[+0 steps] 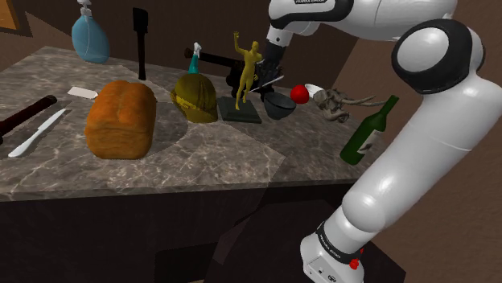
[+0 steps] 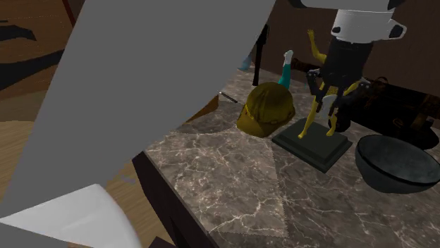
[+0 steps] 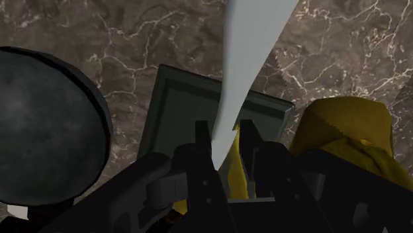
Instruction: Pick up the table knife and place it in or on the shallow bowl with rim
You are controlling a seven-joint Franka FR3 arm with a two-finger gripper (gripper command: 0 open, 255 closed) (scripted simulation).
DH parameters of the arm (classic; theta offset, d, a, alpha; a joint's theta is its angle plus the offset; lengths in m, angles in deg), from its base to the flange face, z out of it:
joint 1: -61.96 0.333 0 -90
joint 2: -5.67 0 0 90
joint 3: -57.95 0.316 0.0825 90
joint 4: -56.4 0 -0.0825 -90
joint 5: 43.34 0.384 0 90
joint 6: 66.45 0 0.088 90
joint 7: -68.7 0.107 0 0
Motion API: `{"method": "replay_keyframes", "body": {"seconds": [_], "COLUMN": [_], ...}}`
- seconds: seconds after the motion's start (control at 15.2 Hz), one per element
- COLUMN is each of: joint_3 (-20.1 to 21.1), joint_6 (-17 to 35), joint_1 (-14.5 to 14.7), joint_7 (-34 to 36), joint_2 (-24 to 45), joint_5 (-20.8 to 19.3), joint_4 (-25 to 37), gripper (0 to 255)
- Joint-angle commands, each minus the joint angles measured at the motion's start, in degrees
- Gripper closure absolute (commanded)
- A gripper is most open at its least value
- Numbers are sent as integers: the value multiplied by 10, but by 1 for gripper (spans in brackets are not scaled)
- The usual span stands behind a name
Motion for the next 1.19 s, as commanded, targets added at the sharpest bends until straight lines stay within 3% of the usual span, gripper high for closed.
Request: {"method": "replay_keyframes", "body": {"seconds": [0.0,0.46,0.79,1.12], "joint_3": [-12,-49,-71,-70], "joint_6": [-6,-35,-72,-32], "joint_1": [-14,-66,-113,-111], "joint_7": [-27,-116,-181,-182], "joint_2": [16,84,160,157], "joint_5": [2,14,31,31], "joint_4": [21,115,225,182], "gripper": [255,255,255,255]}}
